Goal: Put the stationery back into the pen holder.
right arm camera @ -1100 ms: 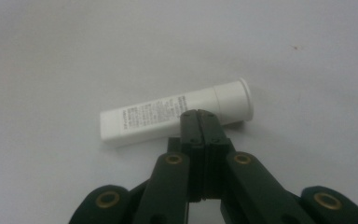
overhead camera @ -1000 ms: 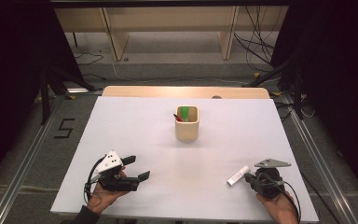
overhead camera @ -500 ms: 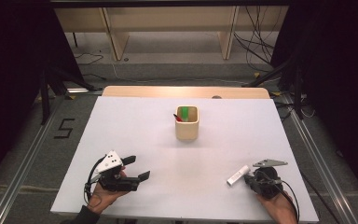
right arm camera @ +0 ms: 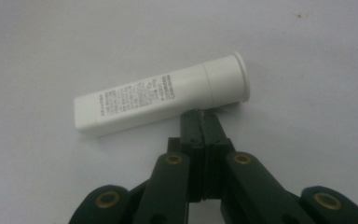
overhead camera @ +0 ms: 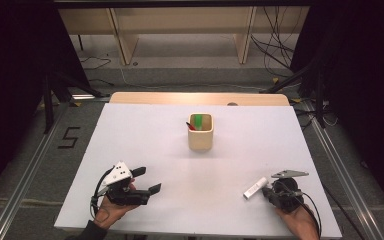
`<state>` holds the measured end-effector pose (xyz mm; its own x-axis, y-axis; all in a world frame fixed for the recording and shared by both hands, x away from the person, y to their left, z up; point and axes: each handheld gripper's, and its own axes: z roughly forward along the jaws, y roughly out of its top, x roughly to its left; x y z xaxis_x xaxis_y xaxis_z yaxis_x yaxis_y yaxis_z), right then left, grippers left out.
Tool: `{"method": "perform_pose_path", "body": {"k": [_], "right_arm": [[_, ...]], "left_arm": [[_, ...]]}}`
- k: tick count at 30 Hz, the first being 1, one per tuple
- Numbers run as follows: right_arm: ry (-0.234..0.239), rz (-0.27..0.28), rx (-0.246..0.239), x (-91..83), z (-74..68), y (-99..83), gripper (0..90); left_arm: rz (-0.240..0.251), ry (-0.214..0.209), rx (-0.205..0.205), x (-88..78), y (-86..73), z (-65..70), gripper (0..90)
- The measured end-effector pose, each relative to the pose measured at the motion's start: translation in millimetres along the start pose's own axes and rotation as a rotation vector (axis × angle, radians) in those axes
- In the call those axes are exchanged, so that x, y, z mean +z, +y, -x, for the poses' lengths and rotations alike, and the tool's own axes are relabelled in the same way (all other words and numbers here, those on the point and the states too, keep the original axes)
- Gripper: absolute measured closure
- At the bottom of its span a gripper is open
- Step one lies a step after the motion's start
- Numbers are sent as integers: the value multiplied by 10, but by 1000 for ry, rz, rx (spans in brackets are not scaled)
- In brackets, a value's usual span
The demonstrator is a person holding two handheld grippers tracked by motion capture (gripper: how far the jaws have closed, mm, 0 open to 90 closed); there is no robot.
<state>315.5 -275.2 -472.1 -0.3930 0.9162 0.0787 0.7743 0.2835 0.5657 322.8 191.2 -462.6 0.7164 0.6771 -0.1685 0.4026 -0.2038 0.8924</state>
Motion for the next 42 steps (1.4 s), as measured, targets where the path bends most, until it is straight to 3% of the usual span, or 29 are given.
{"method": "perform_pose_path", "body": {"k": [29,42], "right_arm": [[-51,1,34,26,146,79,900],[-66,14,6,54,138,167,900]], "left_arm": [[-20,-21,20,68,21,92,157],[-24,-22,19,77,20,94,157]]}}
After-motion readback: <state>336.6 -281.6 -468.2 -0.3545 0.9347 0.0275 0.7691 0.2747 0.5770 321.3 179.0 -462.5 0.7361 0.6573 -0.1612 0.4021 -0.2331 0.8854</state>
